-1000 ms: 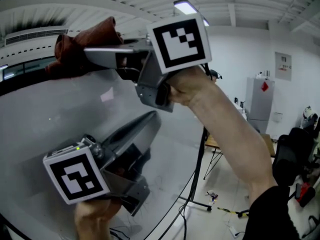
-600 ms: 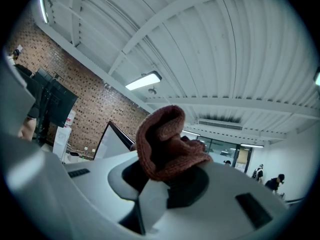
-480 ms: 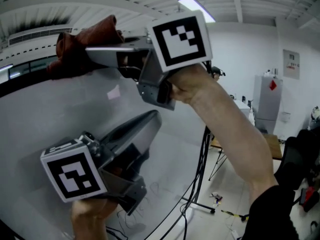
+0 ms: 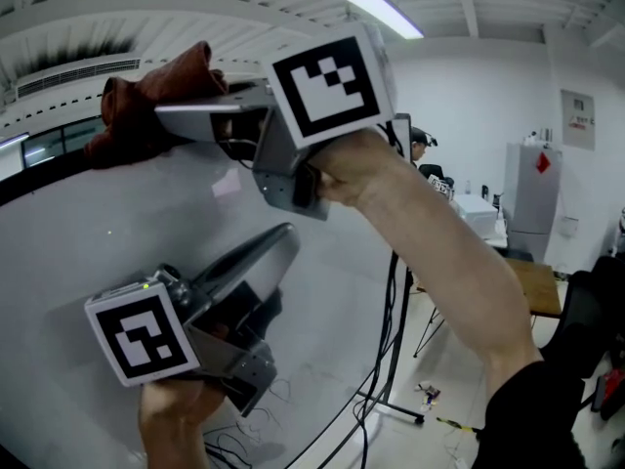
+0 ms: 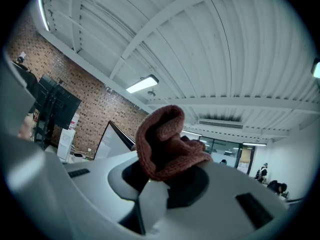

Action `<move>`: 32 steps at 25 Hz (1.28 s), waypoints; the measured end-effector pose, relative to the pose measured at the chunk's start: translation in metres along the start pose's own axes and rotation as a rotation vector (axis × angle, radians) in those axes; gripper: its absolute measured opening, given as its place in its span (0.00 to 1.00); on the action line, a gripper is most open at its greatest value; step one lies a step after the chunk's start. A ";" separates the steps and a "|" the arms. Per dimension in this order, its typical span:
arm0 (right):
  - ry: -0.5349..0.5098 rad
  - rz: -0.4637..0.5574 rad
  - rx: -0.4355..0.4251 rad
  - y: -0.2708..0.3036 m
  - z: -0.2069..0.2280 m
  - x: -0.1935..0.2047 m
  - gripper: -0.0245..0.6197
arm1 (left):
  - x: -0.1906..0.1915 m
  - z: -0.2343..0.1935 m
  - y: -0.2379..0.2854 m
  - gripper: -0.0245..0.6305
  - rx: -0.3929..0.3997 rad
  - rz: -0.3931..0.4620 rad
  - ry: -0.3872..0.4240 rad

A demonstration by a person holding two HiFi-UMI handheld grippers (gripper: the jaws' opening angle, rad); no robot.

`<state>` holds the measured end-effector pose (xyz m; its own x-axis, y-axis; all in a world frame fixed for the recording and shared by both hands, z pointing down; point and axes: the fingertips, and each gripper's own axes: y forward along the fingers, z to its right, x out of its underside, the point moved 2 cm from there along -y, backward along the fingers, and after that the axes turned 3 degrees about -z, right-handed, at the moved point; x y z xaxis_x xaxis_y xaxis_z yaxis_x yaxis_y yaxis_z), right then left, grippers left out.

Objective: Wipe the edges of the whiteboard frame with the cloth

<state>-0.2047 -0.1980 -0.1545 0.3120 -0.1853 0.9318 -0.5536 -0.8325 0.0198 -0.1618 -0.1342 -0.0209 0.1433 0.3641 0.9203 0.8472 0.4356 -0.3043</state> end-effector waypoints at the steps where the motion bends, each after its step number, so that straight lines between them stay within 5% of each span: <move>1: 0.002 0.002 -0.003 -0.004 0.003 0.001 0.16 | 0.001 -0.002 0.004 0.03 -0.005 0.000 -0.002; 21: 0.081 -0.002 -0.046 -0.101 0.087 0.031 0.16 | 0.036 -0.028 0.148 0.03 -0.059 0.009 -0.012; 32: 0.081 -0.020 -0.051 -0.101 0.092 0.033 0.16 | 0.041 -0.030 0.144 0.03 -0.079 0.049 -0.034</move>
<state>-0.0679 -0.1676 -0.1594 0.2615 -0.1246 0.9571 -0.5872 -0.8076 0.0553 -0.0187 -0.0816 -0.0193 0.1698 0.4116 0.8954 0.8774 0.3505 -0.3275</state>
